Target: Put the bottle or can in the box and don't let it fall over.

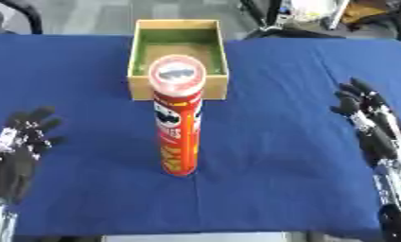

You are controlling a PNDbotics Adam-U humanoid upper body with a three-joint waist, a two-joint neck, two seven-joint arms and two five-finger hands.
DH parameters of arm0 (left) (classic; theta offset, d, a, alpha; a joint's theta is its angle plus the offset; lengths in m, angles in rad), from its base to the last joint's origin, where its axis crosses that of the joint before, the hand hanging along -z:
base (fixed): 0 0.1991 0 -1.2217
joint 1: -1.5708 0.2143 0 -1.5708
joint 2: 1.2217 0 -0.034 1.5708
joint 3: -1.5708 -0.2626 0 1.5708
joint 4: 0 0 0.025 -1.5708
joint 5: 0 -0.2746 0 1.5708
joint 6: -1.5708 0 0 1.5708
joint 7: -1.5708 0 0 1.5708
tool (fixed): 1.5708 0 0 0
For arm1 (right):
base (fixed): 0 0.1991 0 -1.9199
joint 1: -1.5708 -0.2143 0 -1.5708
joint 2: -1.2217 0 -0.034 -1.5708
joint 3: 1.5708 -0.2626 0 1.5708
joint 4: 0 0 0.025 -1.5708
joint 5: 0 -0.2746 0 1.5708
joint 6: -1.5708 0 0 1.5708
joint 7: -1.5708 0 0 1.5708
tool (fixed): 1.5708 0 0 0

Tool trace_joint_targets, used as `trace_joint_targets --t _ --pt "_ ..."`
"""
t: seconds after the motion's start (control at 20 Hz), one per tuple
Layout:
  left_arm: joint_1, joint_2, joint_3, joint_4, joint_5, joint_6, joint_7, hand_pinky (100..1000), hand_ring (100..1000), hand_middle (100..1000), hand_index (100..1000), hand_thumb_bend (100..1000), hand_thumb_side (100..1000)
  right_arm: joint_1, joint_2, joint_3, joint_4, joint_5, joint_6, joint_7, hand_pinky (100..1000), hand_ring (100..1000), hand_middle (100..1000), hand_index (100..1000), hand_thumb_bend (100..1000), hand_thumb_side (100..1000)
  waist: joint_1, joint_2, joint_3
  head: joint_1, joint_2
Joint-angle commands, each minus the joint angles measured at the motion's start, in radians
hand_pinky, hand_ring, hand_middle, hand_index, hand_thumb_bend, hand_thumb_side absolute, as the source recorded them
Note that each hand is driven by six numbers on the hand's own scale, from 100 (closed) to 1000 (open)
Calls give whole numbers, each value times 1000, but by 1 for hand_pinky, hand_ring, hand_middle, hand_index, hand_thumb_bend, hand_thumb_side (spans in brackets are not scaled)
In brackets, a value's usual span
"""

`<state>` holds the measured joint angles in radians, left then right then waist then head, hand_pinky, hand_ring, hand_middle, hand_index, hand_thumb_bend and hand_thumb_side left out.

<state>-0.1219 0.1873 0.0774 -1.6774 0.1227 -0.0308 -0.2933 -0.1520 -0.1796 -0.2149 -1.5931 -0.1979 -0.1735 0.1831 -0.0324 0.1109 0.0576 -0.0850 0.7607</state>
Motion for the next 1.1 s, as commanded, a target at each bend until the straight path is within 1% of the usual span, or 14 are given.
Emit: trace_joint_targets --t 0.05,0.2,0.35,0.5,0.85,1.1 --pt "-11 34 -2 -26 -4 -4 2 788 935 936 932 332 957 -8 -10 -8 -8 -6 -1 2 790 902 850 925 580 440 3 -16 -1 -2 -13" --pt "-19 56 -12 -37 -1 -10 -3 788 937 938 932 337 941 -8 -10 -7 -8 -7 0 4 791 902 850 925 580 439 4 -15 -2 -2 -13" --pt "-34 93 -32 -51 3 -18 -19 788 938 940 933 340 920 -8 -11 -6 -8 -7 0 5 791 902 850 925 581 439 4 -16 -3 0 -15" --pt "-56 141 -59 -63 1 -29 -42 789 941 941 934 346 872 -8 -11 -6 -7 -7 0 6 791 902 851 925 581 438 5 -16 -4 -1 -15" --pt "-142 290 -176 -80 -49 -59 -115 791 946 946 941 348 809 -9 -14 -2 -6 -8 1 10 792 902 851 925 580 438 8 -16 -15 3 -17" --pt "-211 353 -257 -73 -86 -65 -148 793 957 961 960 360 752 -9 -15 -1 -6 -10 1 13 792 902 851 926 579 437 11 -14 -23 6 -18"
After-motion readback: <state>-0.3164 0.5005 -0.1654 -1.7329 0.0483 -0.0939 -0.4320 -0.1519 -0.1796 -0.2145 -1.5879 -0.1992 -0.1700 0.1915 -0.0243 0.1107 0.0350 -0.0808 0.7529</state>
